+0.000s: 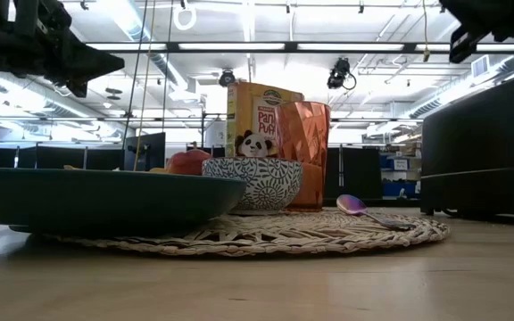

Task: Arrange a breakfast setting
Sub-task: Return to Home Position

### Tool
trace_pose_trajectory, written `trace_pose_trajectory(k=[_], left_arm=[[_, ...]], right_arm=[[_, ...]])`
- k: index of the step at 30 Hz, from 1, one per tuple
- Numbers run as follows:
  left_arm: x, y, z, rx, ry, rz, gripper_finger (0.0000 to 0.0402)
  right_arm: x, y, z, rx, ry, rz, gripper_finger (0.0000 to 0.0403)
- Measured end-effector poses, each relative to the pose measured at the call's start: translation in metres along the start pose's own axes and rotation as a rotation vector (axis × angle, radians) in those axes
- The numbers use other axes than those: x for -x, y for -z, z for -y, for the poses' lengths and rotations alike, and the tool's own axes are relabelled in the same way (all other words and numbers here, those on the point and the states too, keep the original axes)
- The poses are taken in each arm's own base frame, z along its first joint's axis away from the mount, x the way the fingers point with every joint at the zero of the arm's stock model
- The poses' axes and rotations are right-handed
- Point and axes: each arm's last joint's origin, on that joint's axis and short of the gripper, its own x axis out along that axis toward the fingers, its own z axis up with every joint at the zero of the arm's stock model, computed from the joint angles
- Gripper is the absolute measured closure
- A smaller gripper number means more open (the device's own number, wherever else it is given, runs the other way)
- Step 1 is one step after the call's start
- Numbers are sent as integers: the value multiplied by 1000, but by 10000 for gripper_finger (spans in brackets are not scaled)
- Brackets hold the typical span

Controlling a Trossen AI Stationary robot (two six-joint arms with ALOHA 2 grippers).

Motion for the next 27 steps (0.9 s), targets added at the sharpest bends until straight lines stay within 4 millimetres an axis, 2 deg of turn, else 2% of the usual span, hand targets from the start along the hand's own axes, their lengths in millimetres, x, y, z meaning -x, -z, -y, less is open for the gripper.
trace_pose_trajectory(k=[6,9,14,27], left_arm=[[0,1,-2,16,-74,-9,394],[-2,9,-1,16,-49,-21,395],[-6,33,3,0,3,-15,395],[-6,33,5,-24,5,-9,395]], right_arm=[[-4,21,1,-17,-34,6,397],[-5,31,1,-20,-50,-1,397],[-6,37,1,-27,-65,6,396],[-6,41,-1,-86,-145,-4,396]])
